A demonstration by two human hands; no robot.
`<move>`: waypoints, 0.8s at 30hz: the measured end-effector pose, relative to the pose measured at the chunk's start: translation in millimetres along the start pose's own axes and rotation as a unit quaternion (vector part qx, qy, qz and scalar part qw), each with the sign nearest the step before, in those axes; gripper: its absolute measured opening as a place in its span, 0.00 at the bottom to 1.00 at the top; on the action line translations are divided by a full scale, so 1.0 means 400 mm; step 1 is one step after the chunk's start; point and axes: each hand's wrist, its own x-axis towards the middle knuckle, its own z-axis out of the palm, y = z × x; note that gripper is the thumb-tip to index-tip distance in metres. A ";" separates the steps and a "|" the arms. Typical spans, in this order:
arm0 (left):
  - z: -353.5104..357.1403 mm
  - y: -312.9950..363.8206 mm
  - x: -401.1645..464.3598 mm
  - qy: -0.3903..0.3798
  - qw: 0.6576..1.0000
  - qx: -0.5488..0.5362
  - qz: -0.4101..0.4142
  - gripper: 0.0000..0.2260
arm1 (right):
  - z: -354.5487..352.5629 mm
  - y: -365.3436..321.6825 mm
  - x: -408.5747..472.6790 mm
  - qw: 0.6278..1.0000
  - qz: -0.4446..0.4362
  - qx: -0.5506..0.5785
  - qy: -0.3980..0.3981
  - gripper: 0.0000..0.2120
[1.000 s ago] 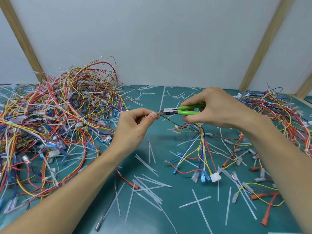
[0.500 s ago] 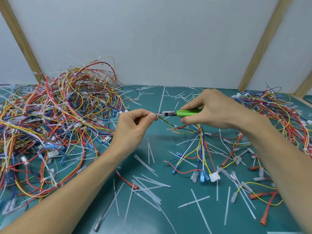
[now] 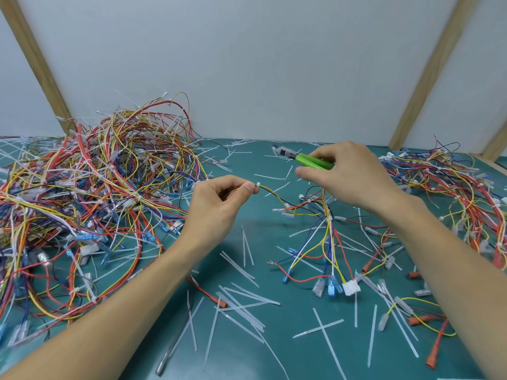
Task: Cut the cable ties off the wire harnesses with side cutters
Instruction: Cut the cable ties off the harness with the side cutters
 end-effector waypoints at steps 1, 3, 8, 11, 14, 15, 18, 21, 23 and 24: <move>0.000 0.000 0.000 0.000 1.000 -0.001 0.001 0.08 | 0.004 0.012 0.006 1.000 0.024 -0.012 0.002 0.10; -0.001 -0.001 0.001 0.000 1.000 -0.007 0.000 0.08 | 0.014 0.041 0.015 0.996 0.076 -0.034 -0.017 0.09; -0.001 -0.010 -0.002 -0.019 1.000 -0.018 -0.001 0.09 | 0.043 0.103 0.025 0.986 0.160 0.012 -0.055 0.14; -0.001 -0.012 -0.005 -0.060 0.997 -0.043 -0.007 0.07 | 0.049 0.122 0.029 0.980 0.186 0.063 -0.001 0.19; -0.004 -0.014 -0.003 -0.096 0.989 -0.101 -0.046 0.08 | 0.036 0.133 0.035 0.968 0.201 0.131 0.075 0.21; -0.005 -0.016 -0.001 -0.106 0.987 -0.109 -0.058 0.08 | 0.030 0.133 0.037 0.961 0.199 0.166 0.099 0.20; -0.004 -0.028 0.003 -0.116 0.982 -0.104 -0.104 0.08 | 0.000 0.102 0.038 0.939 0.151 0.289 0.112 0.13; -0.009 -0.046 0.014 -0.074 0.977 -0.113 -0.164 0.11 | -0.059 0.035 0.017 0.928 0.022 0.366 -0.065 0.10; -0.021 -0.054 0.027 -0.042 0.967 -0.142 -0.207 0.11 | -0.104 -0.021 -0.014 0.908 -0.061 0.319 -0.265 0.12; -0.030 -0.057 0.035 -0.033 0.960 -0.161 -0.227 0.11 | -0.118 -0.053 -0.034 0.892 -0.083 0.260 -0.362 0.13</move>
